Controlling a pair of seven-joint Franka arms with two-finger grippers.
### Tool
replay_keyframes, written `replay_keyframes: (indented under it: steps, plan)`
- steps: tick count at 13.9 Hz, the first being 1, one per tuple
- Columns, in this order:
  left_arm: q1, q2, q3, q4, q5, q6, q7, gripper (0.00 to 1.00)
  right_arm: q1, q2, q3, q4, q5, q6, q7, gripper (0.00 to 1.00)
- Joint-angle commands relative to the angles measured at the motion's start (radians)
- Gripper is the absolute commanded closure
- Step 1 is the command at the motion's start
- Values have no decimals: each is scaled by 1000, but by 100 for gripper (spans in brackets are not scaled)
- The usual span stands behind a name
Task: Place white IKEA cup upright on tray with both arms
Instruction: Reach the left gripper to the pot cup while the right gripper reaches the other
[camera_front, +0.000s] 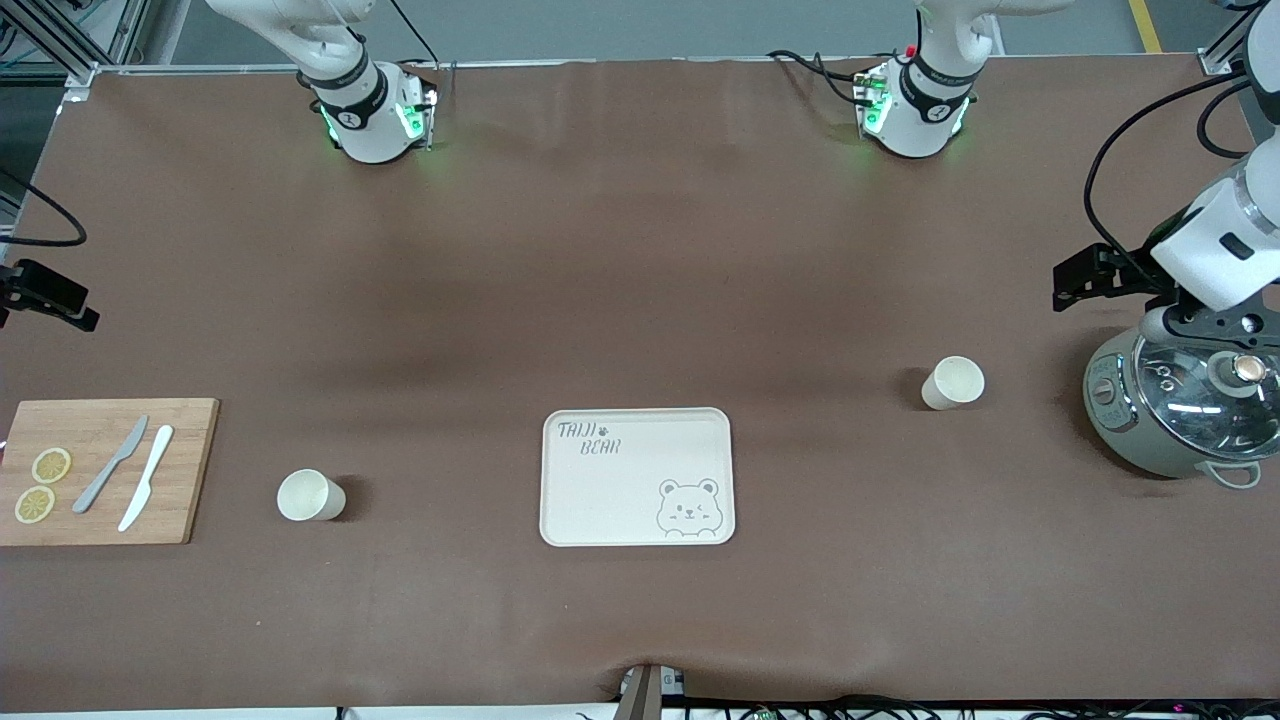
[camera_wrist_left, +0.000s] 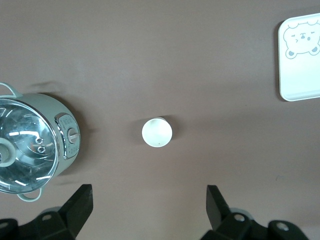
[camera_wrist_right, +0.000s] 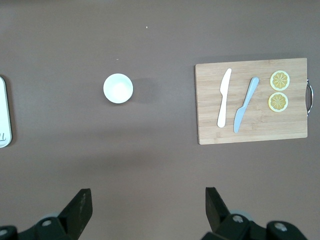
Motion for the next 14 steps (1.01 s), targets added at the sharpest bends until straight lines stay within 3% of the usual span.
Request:
replay_keyframes:
  steps: [1, 5, 8, 11, 14]
  plan:
    - [1, 6, -5, 12, 27, -6, -14, 0, 1, 9, 2, 15, -2, -3, 3, 0]
    - [0, 6, -7, -17, 28, 22, 6, 0, 1, 9, 4, 15, 0, -1, 3, 0]
    - [23, -14, -7, -229, 24, 175, 10, 0, 2, 10, 4, 15, 0, 2, 3, 0]
    - [38, -21, -5, -377, 25, 321, 24, 0, 4, 26, 4, 14, 0, 14, 3, 0]
    - [61, -57, -7, -570, 25, 531, 44, 0, -4, 88, 4, 15, 0, 66, 3, 0]
